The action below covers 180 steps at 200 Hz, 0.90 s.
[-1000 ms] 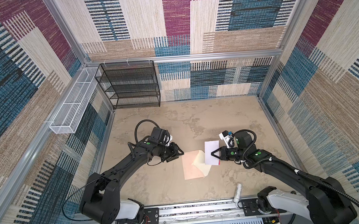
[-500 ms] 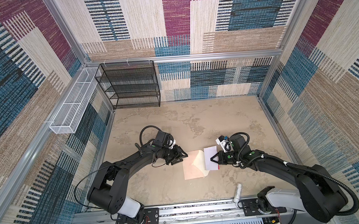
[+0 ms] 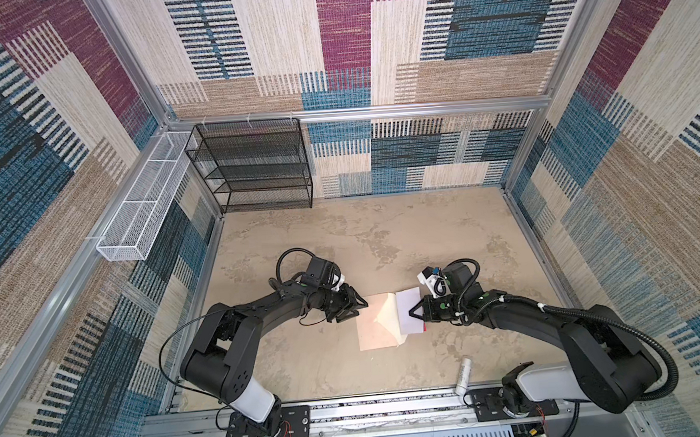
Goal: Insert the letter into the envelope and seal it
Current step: 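Carry the card with both grippers down toward the open envelope, then lower the card into the envelope opening with both grippers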
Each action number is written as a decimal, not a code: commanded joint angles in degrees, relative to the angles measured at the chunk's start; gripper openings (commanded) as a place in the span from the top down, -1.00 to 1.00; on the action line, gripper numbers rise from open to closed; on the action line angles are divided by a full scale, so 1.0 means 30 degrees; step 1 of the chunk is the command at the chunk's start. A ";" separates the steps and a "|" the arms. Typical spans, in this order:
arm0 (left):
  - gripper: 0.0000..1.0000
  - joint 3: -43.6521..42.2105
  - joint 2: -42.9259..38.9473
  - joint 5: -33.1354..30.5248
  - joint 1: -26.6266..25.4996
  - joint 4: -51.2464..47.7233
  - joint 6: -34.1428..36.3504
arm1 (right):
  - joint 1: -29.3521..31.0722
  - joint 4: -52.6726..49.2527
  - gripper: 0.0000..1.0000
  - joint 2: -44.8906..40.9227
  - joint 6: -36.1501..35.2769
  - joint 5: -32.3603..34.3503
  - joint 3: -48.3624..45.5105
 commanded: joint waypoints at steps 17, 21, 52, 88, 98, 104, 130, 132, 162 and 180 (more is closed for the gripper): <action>0.09 -0.0001 0.0465 0.0143 0.0002 0.0378 -0.0071 | 0.0048 -0.0548 1.00 0.0722 -0.0378 -0.0583 0.0442; 0.09 -0.0003 0.0555 0.0183 0.0000 0.0444 -0.0118 | 0.0048 -0.0594 1.00 0.0784 -0.0364 -0.0635 0.0466; 0.13 0.0062 0.1055 0.0359 0.0026 0.0851 -0.0309 | 0.0048 -0.0875 1.00 0.1047 -0.0457 -0.0747 0.0608; 0.16 0.0056 0.1448 0.0283 0.0040 0.0552 -0.0010 | 0.0048 -0.1065 1.00 0.1328 -0.0476 -0.0919 0.0762; 0.17 0.0094 0.1603 0.0191 0.0036 0.0262 0.0180 | 0.0048 -0.1038 1.00 0.1414 -0.0435 -0.0955 0.0752; 0.17 0.0135 0.1716 0.0160 0.0029 0.0110 0.0301 | 0.0041 -0.1036 1.00 0.1448 -0.0362 -0.1002 0.0730; 0.18 -0.0157 0.2014 0.0129 0.0033 -0.0091 0.0482 | 0.0048 -0.1006 1.00 0.1578 -0.0213 -0.1074 0.0722; 0.18 -0.0170 0.2022 0.0129 0.0030 -0.0074 0.0479 | 0.0033 -0.0985 1.00 0.1566 -0.0167 -0.1102 0.0711; 0.18 -0.0510 0.2232 0.0172 0.0029 0.0029 0.0390 | 0.0048 -0.0790 1.00 0.1786 0.0016 -0.1217 0.0650; 0.18 -0.0577 0.2363 0.0217 0.0029 0.0044 0.0419 | 0.0048 -0.0628 1.00 0.2001 0.0168 -0.1416 0.0652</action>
